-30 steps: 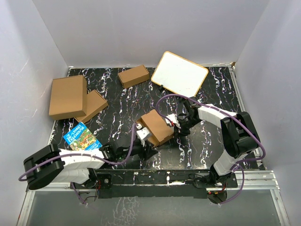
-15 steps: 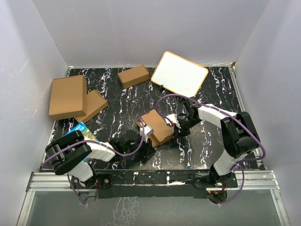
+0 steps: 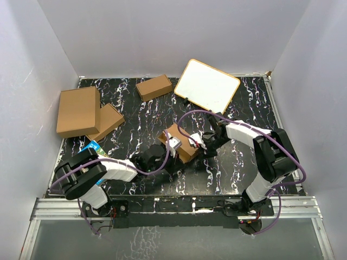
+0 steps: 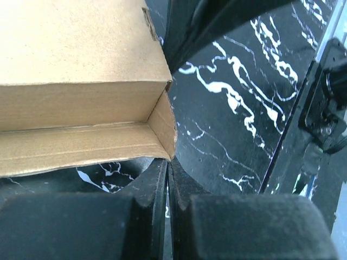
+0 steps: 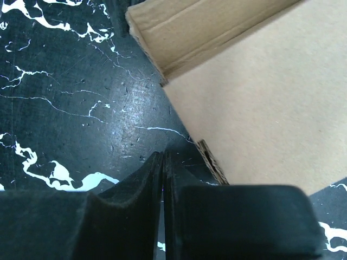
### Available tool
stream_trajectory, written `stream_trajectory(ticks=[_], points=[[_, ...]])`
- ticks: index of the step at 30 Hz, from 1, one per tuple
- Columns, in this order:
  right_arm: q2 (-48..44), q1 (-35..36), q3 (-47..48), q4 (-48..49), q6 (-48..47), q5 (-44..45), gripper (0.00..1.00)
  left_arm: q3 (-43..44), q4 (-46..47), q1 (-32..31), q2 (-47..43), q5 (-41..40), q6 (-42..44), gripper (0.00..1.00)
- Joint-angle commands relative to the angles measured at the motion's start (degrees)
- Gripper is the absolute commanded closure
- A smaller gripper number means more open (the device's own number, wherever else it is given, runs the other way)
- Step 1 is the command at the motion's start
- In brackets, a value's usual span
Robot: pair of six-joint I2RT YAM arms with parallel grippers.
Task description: Fold the paper box
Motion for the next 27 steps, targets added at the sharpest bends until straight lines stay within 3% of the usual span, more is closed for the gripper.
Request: stream_trajectory(ticks=[1, 10, 15, 19, 23, 25, 27], points=[[-0.8, 0.1, 0.2, -0.4, -2.4, -4.2, 0.9, 2.7, -4.6, 0.4, -4.4, -5.0, -2.6, 1.0], [-2.0, -1.7, 2.2, -4.4, -4.6, -5.3, 0.83, 1.6, -7.6, 2.4, -4.4, -4.8, -4.2, 1.0], [-4.5, -8.2, 4.4, -6.3, -1.9, -10.9, 0.62, -0.6, -7.2, 3.6, -4.7, -4.0, -3.4, 1.0], [-3.5, -12.0, 7.6, -0.5, 17.5, -22.2, 0.43, -1.7, -5.0, 4.7, -3.7, -2.6, -4.4, 0.99], [-1.4, -12.1, 3.5, 21.1, 49.9, -26.3, 0.39, -2.2, -2.9, 5.5, -2.9, -0.8, -6.7, 0.96], [-0.4, -12.2, 0.1, 35.4, 64.6, -23.5, 0.37, -2.8, -3.5, 6.1, -4.0, -0.4, -8.5, 0.89], [0.6, -12.1, -2.1, 43.8, 74.9, -21.7, 0.37, -3.6, -5.9, 6.6, -6.8, -0.4, -11.0, 0.81]])
